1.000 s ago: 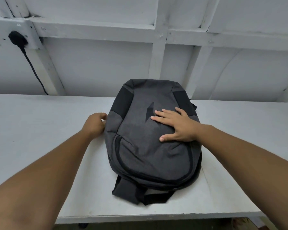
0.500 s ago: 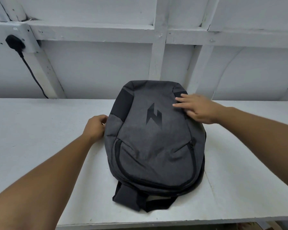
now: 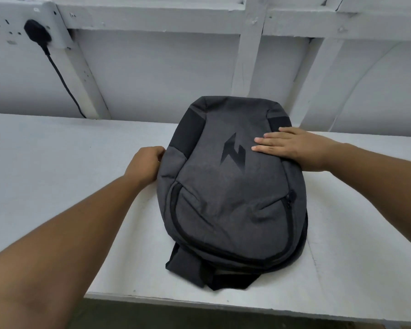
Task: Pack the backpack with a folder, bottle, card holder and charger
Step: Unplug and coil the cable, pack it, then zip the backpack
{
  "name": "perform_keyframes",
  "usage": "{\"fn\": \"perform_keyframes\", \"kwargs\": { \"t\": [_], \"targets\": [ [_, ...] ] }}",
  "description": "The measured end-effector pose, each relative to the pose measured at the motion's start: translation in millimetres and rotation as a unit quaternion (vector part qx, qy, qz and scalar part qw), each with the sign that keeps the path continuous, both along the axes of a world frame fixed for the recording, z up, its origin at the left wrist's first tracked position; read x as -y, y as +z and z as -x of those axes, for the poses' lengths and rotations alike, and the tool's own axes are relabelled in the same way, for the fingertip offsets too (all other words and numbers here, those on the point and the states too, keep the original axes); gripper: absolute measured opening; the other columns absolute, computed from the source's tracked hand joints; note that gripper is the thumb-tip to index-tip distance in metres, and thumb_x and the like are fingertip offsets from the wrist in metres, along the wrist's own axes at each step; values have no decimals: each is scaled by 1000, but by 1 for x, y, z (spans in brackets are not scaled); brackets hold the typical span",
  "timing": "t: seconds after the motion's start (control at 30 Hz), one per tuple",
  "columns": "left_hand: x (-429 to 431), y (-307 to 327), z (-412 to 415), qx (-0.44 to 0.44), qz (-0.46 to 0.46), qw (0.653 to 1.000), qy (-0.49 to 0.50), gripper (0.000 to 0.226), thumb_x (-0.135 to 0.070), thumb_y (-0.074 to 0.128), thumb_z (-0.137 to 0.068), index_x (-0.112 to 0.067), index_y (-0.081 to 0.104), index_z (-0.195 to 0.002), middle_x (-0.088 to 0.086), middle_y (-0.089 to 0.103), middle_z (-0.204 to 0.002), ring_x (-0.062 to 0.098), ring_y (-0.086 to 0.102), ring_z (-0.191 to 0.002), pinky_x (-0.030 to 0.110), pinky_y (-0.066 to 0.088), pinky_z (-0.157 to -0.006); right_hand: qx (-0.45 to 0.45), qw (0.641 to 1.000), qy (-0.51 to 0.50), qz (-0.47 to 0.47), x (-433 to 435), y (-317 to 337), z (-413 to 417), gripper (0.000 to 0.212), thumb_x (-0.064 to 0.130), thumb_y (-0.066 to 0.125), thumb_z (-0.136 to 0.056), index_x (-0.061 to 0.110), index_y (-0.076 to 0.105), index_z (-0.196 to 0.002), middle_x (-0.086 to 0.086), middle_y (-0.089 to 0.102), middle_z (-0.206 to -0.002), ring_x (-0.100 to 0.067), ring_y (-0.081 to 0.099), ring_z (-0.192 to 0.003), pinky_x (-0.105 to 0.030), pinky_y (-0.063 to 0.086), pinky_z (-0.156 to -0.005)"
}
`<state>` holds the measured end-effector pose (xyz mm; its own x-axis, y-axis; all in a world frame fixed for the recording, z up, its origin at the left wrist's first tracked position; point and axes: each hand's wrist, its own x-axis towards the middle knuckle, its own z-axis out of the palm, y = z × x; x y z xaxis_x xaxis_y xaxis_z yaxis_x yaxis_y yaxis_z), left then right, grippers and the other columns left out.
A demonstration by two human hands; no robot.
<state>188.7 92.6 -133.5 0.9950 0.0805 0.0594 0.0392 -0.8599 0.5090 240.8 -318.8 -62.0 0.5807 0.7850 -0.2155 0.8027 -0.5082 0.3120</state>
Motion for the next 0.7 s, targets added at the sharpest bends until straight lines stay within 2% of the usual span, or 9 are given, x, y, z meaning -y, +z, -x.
{"fn": "perform_keyframes", "kwargs": {
  "t": [0.07,0.17,0.27,0.37,0.5,0.6,0.7],
  "targets": [
    [-5,3,9,1,-62,998,-28,16,-7,53,-94,-11,64,-82,4,64,-80,28,57,-73,33,39,-59,4,1000,-13,-9,3,0,6,96,19,67,-93,40,1,-158,9,13,-168,-17,18,-153,-42,18,-121],
    [-15,1,27,29,-112,991,-72,14,-18,58,-97,-10,69,-93,0,59,-84,26,54,-77,31,35,-61,11,1000,-23,-5,0,1,13,96,12,69,-89,37,8,-159,7,18,-167,-19,24,-152,-42,24,-119],
    [-20,1,47,61,-136,984,-96,15,-19,59,-97,-11,70,-92,0,60,-82,24,54,-77,31,32,-57,23,998,-52,10,-1,-2,27,95,9,65,-92,37,3,-159,7,15,-168,-20,23,-151,-41,25,-119],
    [-24,4,67,64,-146,982,-99,16,-20,59,-98,-11,72,-97,5,69,-91,23,55,-81,35,43,-63,28,994,-109,19,-5,-4,44,102,7,66,-92,35,-5,-159,5,10,-169,-21,18,-153,-40,24,-120],
    [-27,12,93,49,-141,985,-83,17,-21,58,-99,-10,71,-99,6,69,-95,28,61,-86,40,51,-69,43,982,-172,62,-24,-3,70,112,13,76,-86,28,-7,-160,1,10,-169,-24,22,-150,-39,32,-112],
    [-36,21,108,51,-132,988,-60,19,-22,58,-100,-8,69,-96,7,66,-92,28,59,-82,38,47,-67,52,974,-203,91,-48,4,89,100,17,72,-88,23,3,-160,-1,23,-165,-26,34,-141,-38,41,-99],
    [-44,31,116,45,-139,989,-31,20,-20,55,-100,-8,66,-88,8,64,-88,28,58,-79,37,45,-65,46,969,-223,95,-74,13,105,83,28,71,-87,17,24,-155,-4,48,-147,-29,47,-124,-39,46,-83]
  ]
}}
